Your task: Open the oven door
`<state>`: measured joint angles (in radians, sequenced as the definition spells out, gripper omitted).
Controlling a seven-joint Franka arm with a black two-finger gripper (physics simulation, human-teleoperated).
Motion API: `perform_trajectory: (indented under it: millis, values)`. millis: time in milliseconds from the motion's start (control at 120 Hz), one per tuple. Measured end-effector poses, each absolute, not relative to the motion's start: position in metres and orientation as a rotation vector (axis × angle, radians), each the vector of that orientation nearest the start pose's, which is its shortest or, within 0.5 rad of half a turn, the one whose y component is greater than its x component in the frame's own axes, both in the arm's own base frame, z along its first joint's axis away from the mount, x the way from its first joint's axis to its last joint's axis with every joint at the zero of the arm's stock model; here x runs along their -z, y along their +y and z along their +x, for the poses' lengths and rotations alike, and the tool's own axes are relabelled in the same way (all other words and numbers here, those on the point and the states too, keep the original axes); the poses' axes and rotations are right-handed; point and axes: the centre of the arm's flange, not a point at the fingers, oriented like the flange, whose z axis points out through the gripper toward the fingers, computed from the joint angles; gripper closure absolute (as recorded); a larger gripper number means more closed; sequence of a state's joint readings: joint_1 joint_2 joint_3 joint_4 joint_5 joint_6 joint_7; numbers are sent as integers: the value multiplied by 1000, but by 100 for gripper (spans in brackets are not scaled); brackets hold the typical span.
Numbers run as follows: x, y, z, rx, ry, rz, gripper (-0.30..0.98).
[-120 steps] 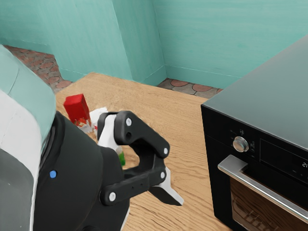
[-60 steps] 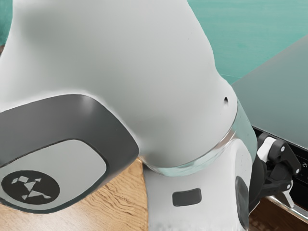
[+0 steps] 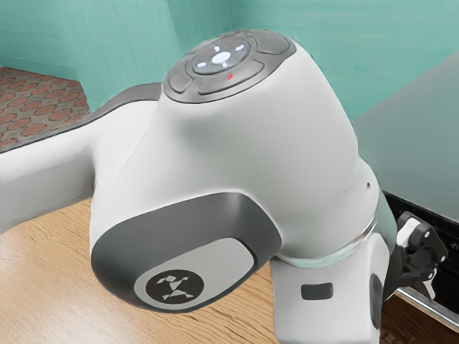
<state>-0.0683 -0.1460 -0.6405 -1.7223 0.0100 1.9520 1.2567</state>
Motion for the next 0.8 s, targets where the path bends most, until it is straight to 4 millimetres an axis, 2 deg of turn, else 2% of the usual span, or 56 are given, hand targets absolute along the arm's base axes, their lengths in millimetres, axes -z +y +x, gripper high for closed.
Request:
perform_trajectory:
  millis: [325,417,433,450,458,467,483,492,508,517,533,550,558,575,583,608,625,650,675,700,742,767,800]
  values:
    - [-636,-380,422,473,2473,-1571,-1]
    - [-616,-377,418,426,2481,-1568,0]
    - [-613,-374,413,413,2472,-1565,0]
    - [-613,-369,400,395,2445,-1555,2]
    - [-622,-365,381,392,2406,-1530,5]
    - [-629,-370,355,397,2389,-1485,6]
    - [-655,-382,288,440,2341,-1368,5]
    - [-676,-382,258,483,2301,-1334,5]
    - [-731,-367,212,603,2202,-1322,4]
    - [-768,-352,198,674,2130,-1346,4]
    - [-833,-311,195,776,1986,-1445,4]
    - [-885,-263,214,842,1839,-1580,3]
    - [-901,-240,227,856,1780,-1648,3]
    - [-922,-192,259,860,1670,-1790,3]
    - [-926,-165,281,850,1619,-1871,3]
    - [-918,-95,348,786,1489,-2092,3]
    - [-903,-59,386,734,1421,-2216,2]
    - [-874,-16,435,653,1336,-2377,2]
    - [-848,12,467,589,1265,-2496,2]
    - [-822,29,495,527,1213,-2591,1]
    - [-761,51,541,380,1144,-2748,1]
    - [-736,63,556,314,1089,-2817,1]
    - [-716,75,565,257,1011,-2884,1]
